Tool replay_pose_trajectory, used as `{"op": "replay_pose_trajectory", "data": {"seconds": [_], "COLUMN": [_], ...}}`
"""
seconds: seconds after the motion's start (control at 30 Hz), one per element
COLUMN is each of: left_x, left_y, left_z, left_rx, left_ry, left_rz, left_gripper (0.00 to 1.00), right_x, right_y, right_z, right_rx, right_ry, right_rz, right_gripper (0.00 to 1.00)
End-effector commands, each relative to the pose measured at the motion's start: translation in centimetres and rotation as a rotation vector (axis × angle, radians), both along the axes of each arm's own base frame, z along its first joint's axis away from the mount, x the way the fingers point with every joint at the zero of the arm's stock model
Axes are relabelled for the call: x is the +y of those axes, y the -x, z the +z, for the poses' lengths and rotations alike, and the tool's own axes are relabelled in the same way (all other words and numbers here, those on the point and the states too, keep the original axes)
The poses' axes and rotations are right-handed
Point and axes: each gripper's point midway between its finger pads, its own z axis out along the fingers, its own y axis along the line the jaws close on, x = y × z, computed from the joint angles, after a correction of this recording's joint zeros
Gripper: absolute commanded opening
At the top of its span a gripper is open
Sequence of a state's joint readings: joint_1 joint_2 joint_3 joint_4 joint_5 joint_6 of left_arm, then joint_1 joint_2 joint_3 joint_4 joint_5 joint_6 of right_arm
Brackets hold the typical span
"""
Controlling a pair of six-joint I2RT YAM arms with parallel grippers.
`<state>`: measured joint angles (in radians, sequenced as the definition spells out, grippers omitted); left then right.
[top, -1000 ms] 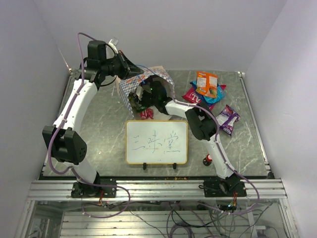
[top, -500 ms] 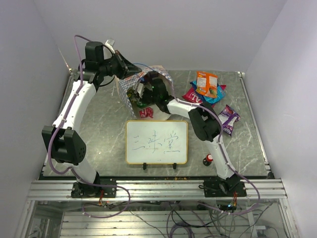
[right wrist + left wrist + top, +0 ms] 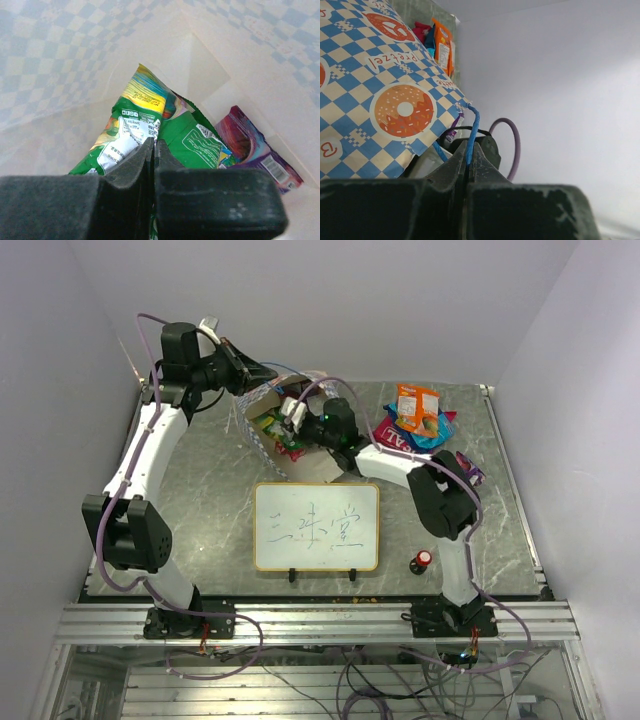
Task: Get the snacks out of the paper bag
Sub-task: Take out the snack from the paper bag, then place the snack at the center of the board.
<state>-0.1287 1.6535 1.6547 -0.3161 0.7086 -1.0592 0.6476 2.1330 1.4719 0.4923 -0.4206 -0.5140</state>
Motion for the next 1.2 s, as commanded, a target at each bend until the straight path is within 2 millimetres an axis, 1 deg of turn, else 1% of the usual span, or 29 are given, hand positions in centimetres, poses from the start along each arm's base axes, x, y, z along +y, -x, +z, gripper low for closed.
{"op": "replay_pose_trajectory", "data": {"seconds": [0.0,0.03,0.23,0.33,0.4,0.53,0.57,0.63,0.7,0.77,0.87,0.97,1.0,1.07,1.17], "left_x": [0.4,0.4,0.5,0.7,0.8,1.0,1.0,1.0,0.9,0.8,0.7,0.6,0.5,0.4,0.2], "left_y": [-0.3,-0.3,-0.4,-0.4,-0.4,-0.2,-0.2,-0.1,-0.1,0.0,0.0,0.2,0.2,0.5,1.2], "left_z": [1.9,1.8,1.5,1.4,1.0,0.1,-0.2,-0.8,-1.2,-1.3,-1.5,-1.6,-1.6,-1.6,-1.4], "left_rx": [-0.059,-0.059,-0.054,-0.059,-0.054,-0.041,-0.035,-0.021,-0.009,-0.009,-0.008,-0.005,-0.005,-0.004,-0.004], "left_ry": [0.007,0.006,-0.002,-0.018,-0.029,-0.048,-0.050,-0.049,-0.049,-0.054,-0.055,-0.050,-0.051,-0.053,-0.054], "left_rz": [0.007,0.008,0.015,0.020,0.022,0.031,0.034,0.038,0.040,0.044,0.051,0.050,0.048,0.043,0.035], "left_gripper": [0.07,0.07,0.07,0.07,0.07,0.07,0.07,0.07,0.07,0.07,0.07,0.07,0.07,0.07,0.07], "right_x": [-1.1,-1.6,-4.1,-6.1,-7.5,-10.9,-11.9,-14.1,-16.4,-18.9,-23.0,-27.4,-29.0,-31.9,-36.8], "right_y": [0.9,1.3,4.3,6.6,8.6,12.6,13.6,15.2,17.0,18.1,18.4,17.6,17.2,16.1,14.2], "right_z": [5.8,6.6,8.0,8.6,8.9,10.5,10.3,11.1,13.0,13.9,15.0,15.4,15.1,14.1,11.0], "right_rx": [-0.082,-0.085,-0.051,-0.033,-0.018,-0.024,-0.020,-0.027,-0.056,-0.058,-0.069,-0.088,-0.091,-0.076,0.000], "right_ry": [-0.089,-0.094,-0.060,-0.039,-0.019,0.022,0.043,0.073,0.083,0.101,0.085,0.040,0.030,0.038,0.075], "right_rz": [-0.035,-0.045,-0.055,-0.065,-0.059,-0.060,-0.071,-0.101,-0.137,-0.211,-0.392,-0.640,-0.731,-0.905,-1.108], "right_gripper": [0.00,0.00,0.00,0.00,0.00,0.00,0.00,0.00,0.00,0.00,0.00,0.00,0.00,0.00,0.00]}}
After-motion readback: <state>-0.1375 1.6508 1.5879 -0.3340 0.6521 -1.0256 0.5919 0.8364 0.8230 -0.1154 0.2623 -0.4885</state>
